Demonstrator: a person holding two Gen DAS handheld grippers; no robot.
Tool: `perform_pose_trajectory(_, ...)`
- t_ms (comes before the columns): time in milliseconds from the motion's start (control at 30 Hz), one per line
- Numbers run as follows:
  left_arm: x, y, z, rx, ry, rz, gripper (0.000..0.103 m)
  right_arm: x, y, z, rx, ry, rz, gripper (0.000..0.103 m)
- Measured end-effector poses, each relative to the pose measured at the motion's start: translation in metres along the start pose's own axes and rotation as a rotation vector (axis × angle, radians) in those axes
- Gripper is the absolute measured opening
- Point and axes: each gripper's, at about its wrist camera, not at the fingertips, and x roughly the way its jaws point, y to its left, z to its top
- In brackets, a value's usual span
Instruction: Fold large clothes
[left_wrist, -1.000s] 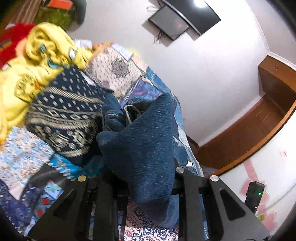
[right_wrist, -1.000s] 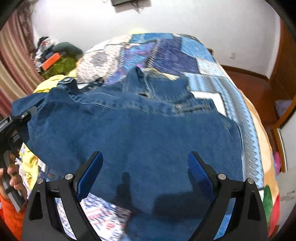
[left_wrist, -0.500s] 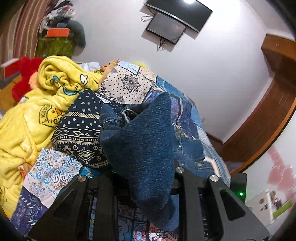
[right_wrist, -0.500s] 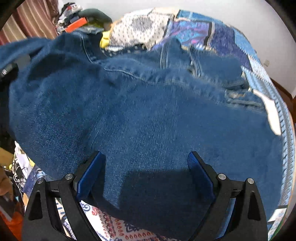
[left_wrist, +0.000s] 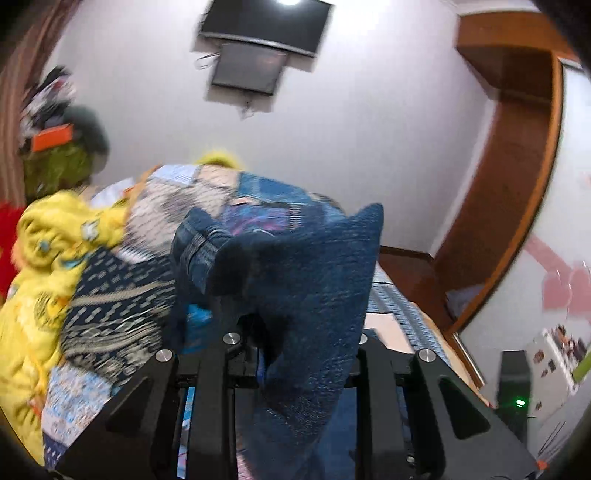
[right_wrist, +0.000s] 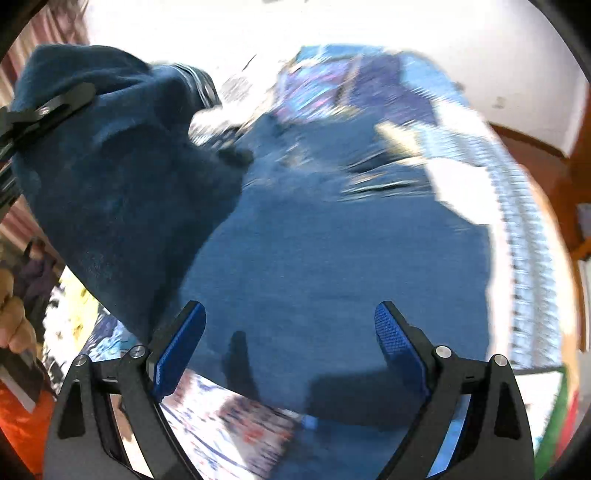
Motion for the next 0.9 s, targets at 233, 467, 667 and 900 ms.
perform_pose_trajectory(233, 0.042, -0.108, -0.015, 0.152, 0.078, -0.168, 0.022, -0.058, -0.061, -0.021, 0.089, -0.097, -0.137, 0.092)
perform_pose_trajectory(467, 0.085, -0.167, -0.083, 0.326, 0.312, -0.241, 0.021, -0.081, -0.105, -0.048, 0.192, -0.106, -0.217, 0.092)
perform_pose_trajectory(667, 0.097, -0.167, -0.117, 0.361, 0.462, -0.268, 0.021, -0.089, -0.134, -0.073, 0.238, -0.067, -0.266, 0.092)
perform_pose_trajectory(900, 0.092, -0.166, -0.133, 0.389, 0.533, -0.261, 0.04, -0.104, -0.137, -0.088, 0.28, -0.072, -0.259, 0.092)
